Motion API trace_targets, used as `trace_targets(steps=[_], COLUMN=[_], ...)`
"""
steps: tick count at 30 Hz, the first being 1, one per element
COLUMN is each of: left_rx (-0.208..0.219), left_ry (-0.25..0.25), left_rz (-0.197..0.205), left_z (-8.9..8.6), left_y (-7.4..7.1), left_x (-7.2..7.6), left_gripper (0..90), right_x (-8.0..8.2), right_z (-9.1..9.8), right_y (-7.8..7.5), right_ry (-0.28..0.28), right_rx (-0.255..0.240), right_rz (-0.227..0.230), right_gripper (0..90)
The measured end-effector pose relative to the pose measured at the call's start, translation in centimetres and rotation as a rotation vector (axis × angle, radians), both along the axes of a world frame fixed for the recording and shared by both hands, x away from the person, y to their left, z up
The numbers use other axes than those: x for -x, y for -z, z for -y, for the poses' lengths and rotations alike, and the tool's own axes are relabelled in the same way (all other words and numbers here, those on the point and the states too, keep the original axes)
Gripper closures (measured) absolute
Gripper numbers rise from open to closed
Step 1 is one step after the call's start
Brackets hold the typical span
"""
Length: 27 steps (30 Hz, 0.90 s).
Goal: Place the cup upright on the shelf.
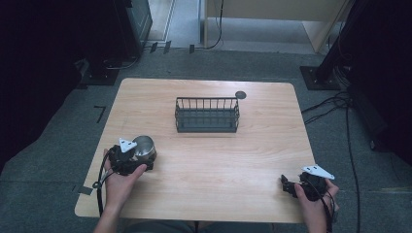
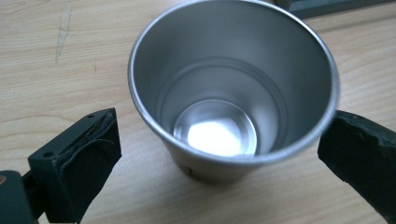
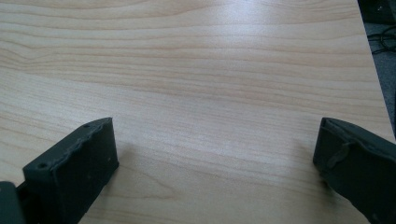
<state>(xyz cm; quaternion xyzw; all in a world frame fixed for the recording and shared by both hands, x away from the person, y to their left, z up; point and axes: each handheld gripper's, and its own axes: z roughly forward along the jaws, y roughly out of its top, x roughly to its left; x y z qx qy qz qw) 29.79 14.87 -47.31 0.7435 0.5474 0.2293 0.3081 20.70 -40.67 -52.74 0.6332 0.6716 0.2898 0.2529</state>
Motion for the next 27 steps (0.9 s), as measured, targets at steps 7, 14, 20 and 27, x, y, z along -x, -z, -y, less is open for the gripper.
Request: trace_targets(steps=[7,14,20,27], left_rx=[-0.001,-0.015,-0.041,-0.045], left_ry=[0.010,-0.017,-0.015,-0.009], left_rz=[-0.005,-0.014,-0.033,-0.031], left_z=[0.7,1.1,1.3,1.4], left_y=[-0.2,-0.1,0.2,0.0], left_x=[-1.1,-1.9,-2.2,-2.1], left_gripper=[0.0,3.1,11.6,16.3], right_x=[0.0,0.0,0.0,0.0], right_z=[0.0,0.0,0.0,0.0], right_y=[0.0,0.0,0.0,0.0], right_ry=[0.000,0.000,0.000,0.000], right_rx=[0.000,0.000,0.000,0.000], right_rz=[0.000,0.000,0.000,0.000], right_gripper=[0.0,0.0,0.0,0.0])
